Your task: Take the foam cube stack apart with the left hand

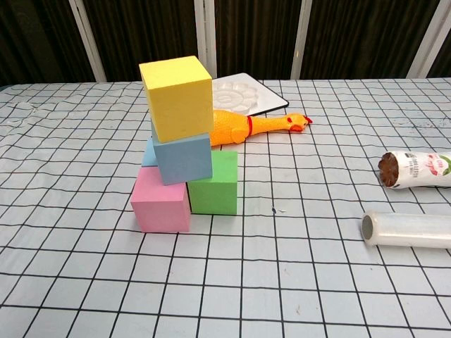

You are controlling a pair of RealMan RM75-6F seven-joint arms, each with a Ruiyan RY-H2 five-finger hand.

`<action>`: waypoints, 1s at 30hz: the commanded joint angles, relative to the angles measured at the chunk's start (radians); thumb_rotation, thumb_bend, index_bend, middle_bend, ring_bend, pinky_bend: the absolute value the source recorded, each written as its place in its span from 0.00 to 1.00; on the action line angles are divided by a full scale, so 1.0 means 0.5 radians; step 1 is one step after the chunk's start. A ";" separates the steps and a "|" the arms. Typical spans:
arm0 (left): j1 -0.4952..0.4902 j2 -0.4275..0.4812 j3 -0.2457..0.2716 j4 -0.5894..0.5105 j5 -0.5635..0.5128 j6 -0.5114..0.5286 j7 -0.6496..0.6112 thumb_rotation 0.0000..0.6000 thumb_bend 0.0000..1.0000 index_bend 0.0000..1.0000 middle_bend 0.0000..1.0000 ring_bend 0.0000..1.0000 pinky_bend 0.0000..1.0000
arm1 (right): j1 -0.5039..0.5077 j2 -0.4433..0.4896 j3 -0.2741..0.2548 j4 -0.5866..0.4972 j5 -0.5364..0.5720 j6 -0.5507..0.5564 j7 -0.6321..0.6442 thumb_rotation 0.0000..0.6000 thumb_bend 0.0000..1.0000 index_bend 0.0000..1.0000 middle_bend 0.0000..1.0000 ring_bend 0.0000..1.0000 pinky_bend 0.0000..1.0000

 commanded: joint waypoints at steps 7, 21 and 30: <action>-0.004 0.002 0.010 -0.004 0.014 -0.007 0.012 1.00 0.10 0.05 0.01 0.00 0.05 | -0.003 0.006 0.000 -0.008 0.001 0.003 0.000 1.00 0.03 0.14 0.07 0.13 0.04; -0.045 -0.022 0.030 -0.001 0.006 -0.099 0.071 1.00 0.10 0.03 0.01 0.00 0.05 | -0.022 0.035 -0.005 -0.012 0.003 0.020 0.040 1.00 0.03 0.14 0.07 0.13 0.04; -0.117 -0.007 0.050 -0.015 -0.006 -0.251 0.058 1.00 0.10 0.03 0.01 0.00 0.05 | -0.028 0.038 0.002 -0.008 0.018 0.024 0.044 1.00 0.03 0.14 0.07 0.13 0.04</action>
